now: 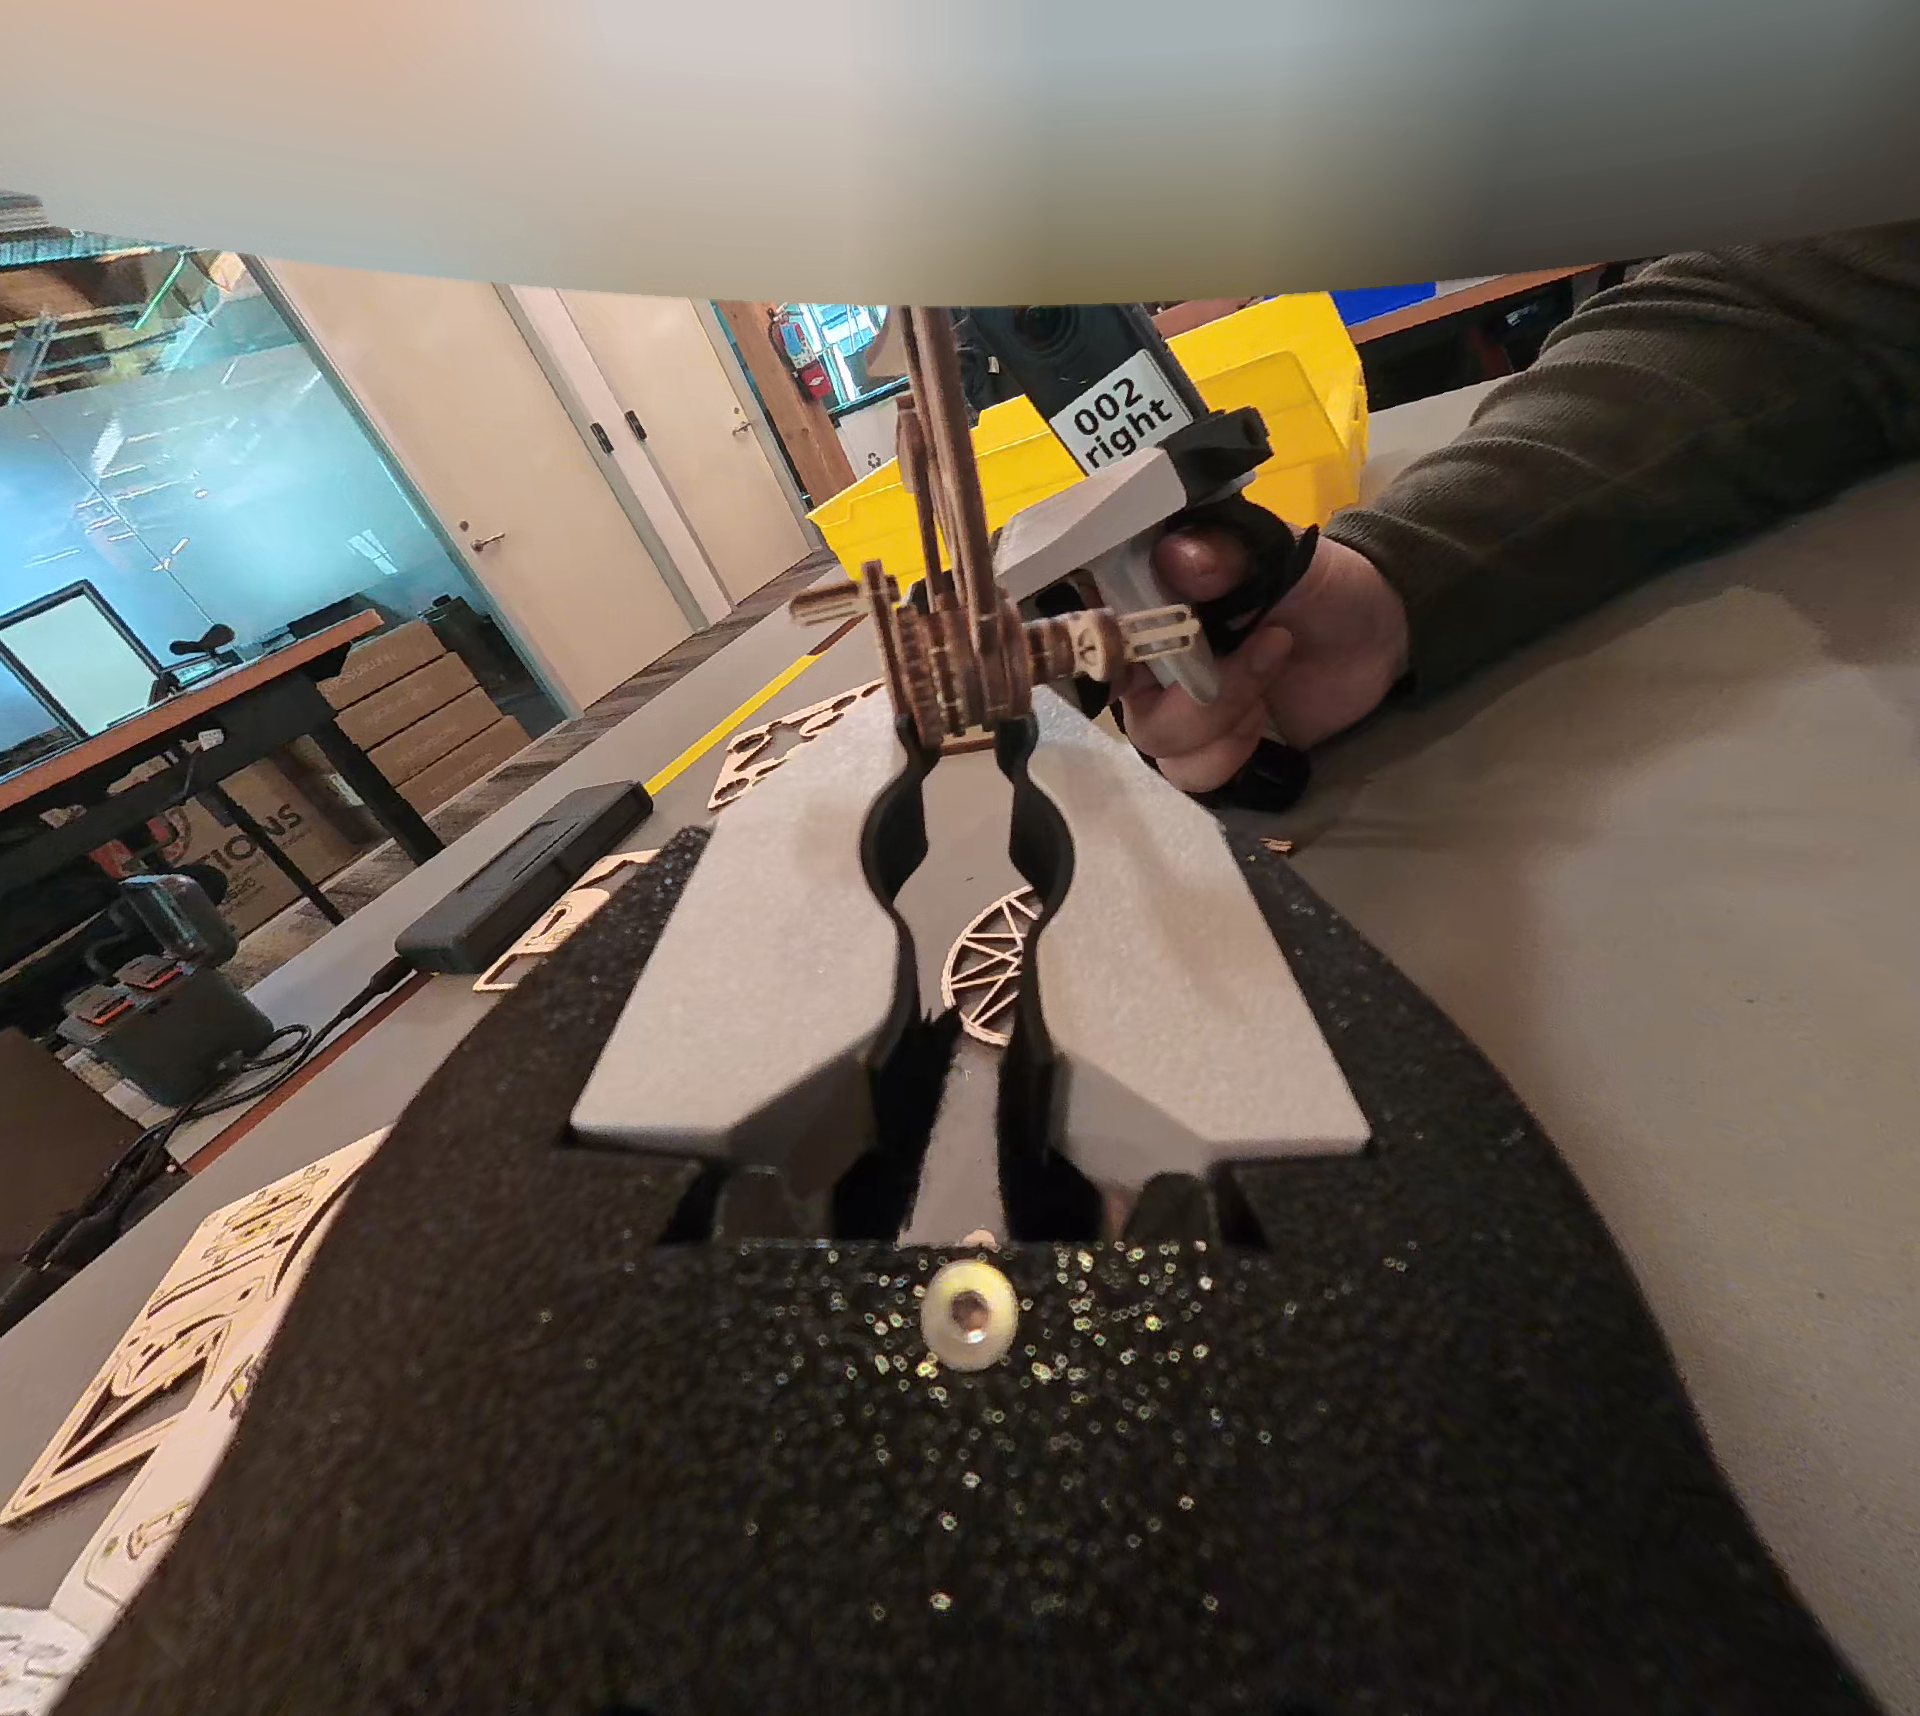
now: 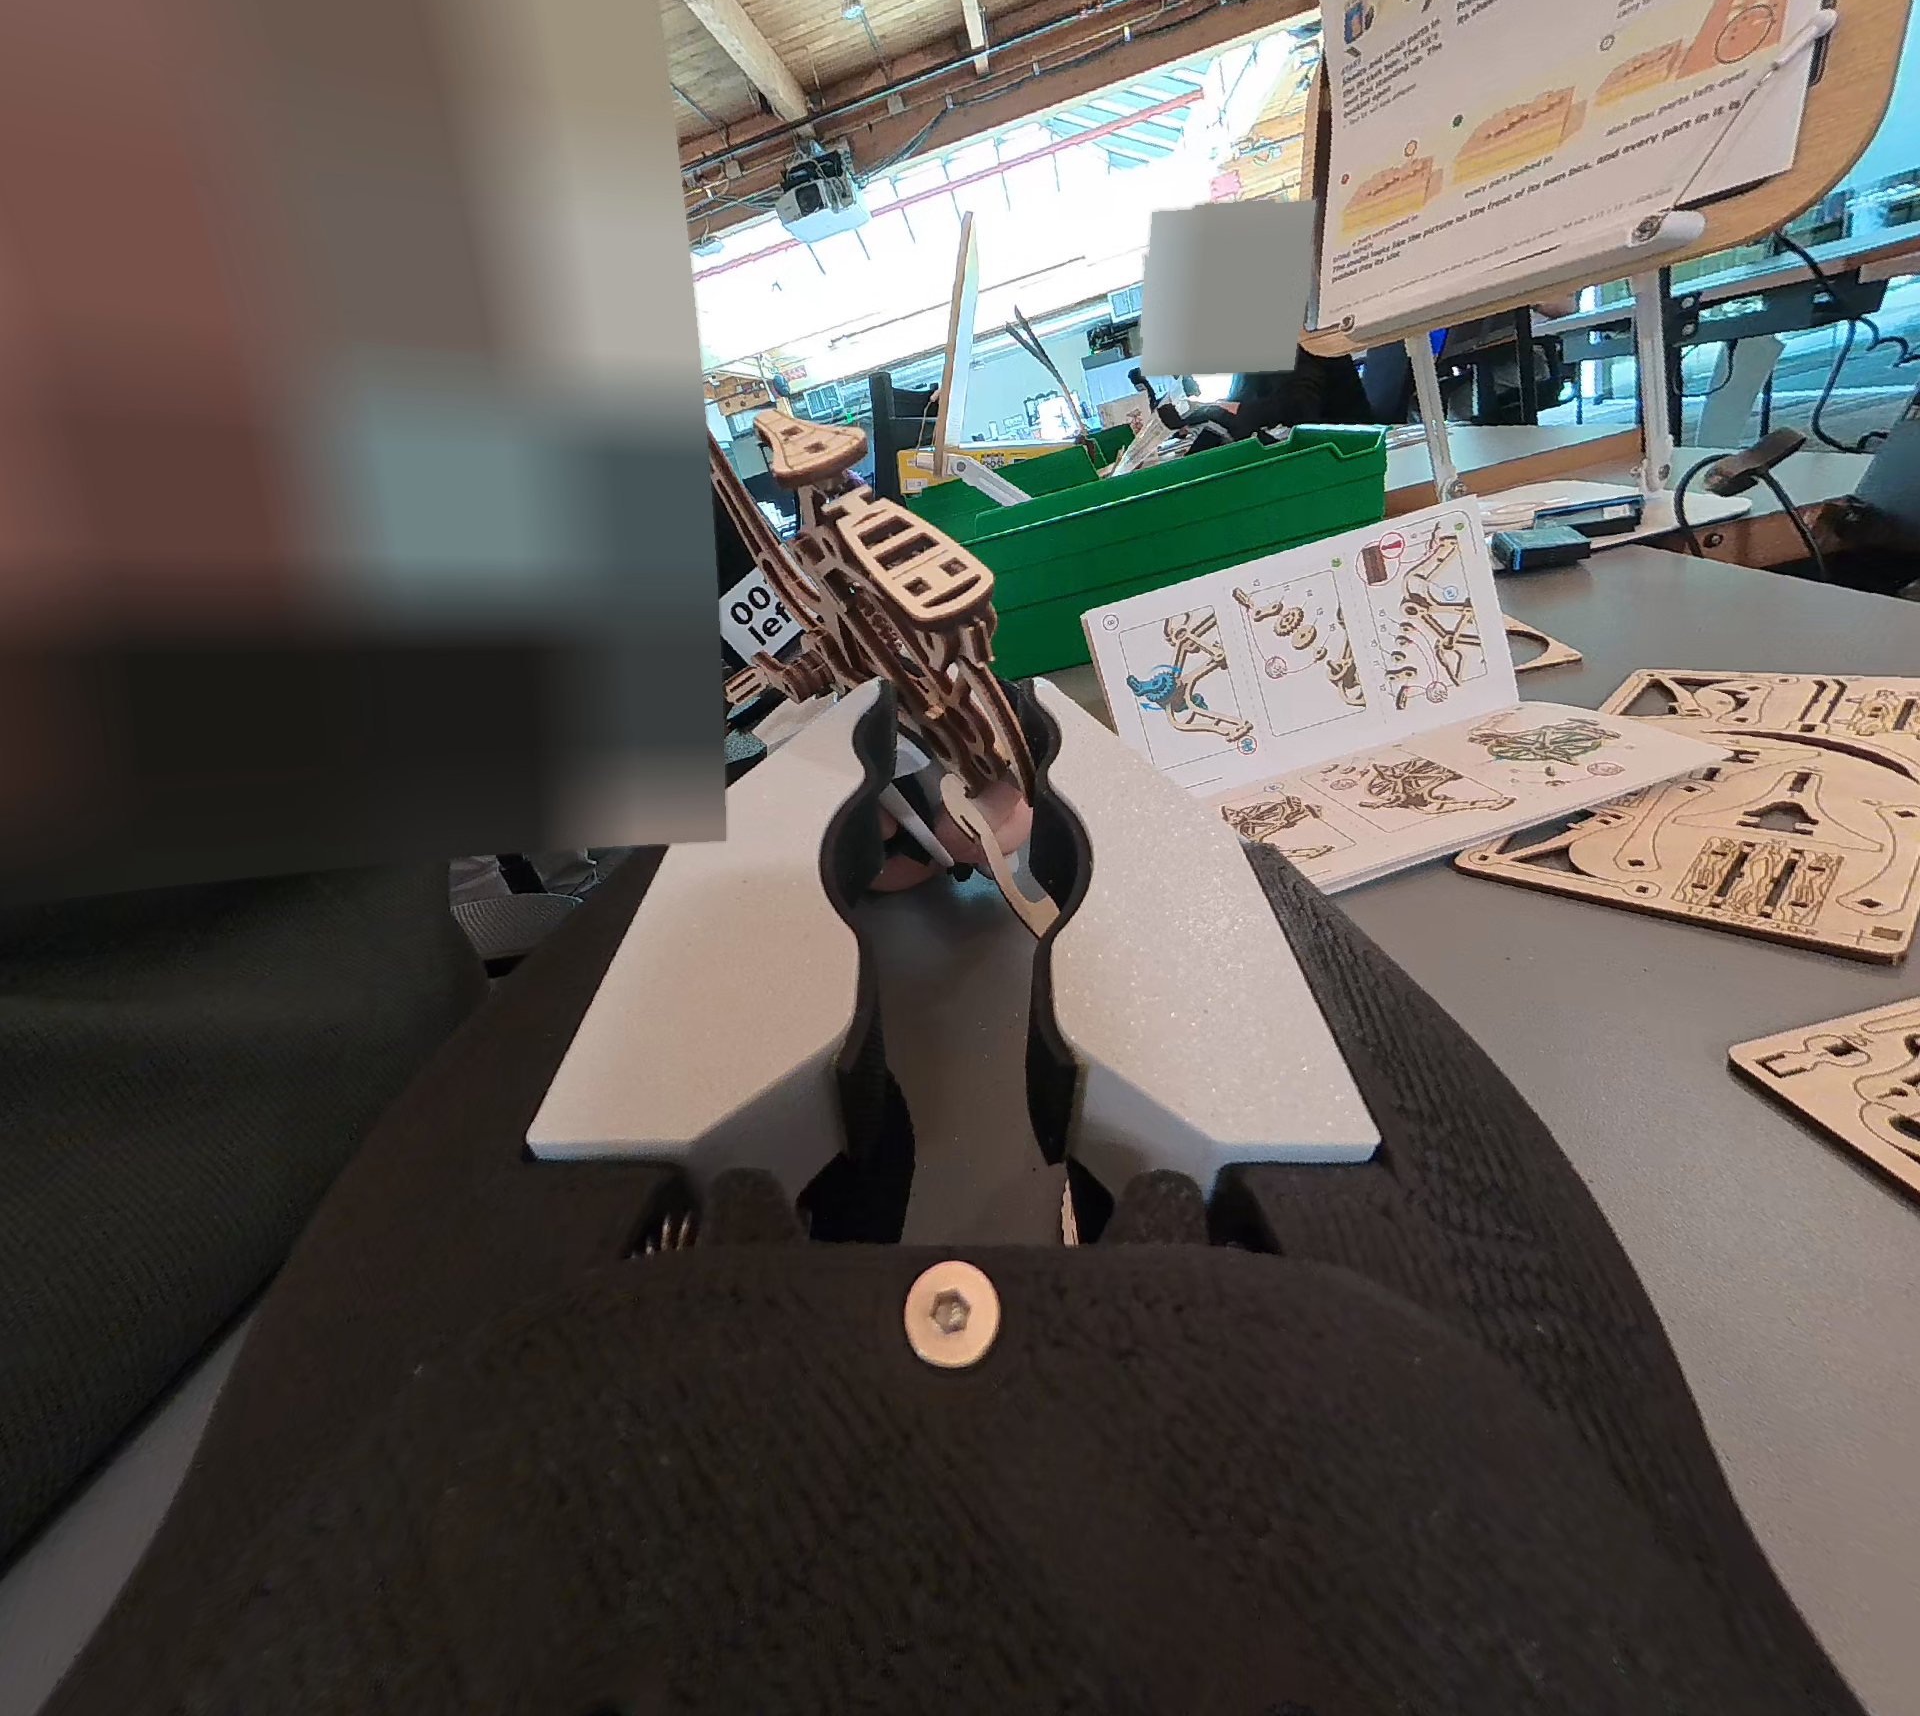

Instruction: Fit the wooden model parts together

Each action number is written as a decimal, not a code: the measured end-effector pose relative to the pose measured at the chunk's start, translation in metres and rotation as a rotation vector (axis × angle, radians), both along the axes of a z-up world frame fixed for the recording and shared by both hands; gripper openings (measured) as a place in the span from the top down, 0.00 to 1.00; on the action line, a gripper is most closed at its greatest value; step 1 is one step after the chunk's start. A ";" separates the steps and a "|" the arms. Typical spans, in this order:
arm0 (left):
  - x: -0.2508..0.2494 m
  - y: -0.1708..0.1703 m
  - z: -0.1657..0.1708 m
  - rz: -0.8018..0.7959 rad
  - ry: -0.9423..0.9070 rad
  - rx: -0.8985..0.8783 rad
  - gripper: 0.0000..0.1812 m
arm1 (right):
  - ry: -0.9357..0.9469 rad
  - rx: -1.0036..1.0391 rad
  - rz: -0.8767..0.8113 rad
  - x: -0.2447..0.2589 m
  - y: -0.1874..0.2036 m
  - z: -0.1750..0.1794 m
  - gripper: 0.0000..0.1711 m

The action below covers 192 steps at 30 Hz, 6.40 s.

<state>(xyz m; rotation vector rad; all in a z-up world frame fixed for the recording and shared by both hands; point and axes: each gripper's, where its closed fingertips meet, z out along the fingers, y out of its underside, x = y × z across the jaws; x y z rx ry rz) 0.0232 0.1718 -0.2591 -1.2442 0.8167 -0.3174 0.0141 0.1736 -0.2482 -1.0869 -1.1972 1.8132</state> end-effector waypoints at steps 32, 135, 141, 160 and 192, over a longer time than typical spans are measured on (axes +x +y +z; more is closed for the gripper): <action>0.004 -0.004 0.000 -0.099 -0.090 -0.074 0.96 | 0.035 0.023 0.029 0.005 -0.006 0.003 0.91; 0.012 -0.047 0.021 -0.586 -0.306 -0.162 0.95 | 0.135 0.410 -0.020 0.013 -0.050 0.010 0.97; 0.011 -0.044 0.020 -0.581 -0.324 -0.209 0.95 | 0.114 0.396 -0.024 0.011 -0.047 0.009 0.97; 0.009 -0.041 0.021 -0.601 -0.333 -0.228 0.95 | 0.132 0.405 -0.035 0.013 -0.048 0.010 0.97; -0.010 -0.018 0.032 -0.483 -0.483 -0.244 0.95 | 0.199 0.521 -0.234 0.011 -0.025 0.012 0.74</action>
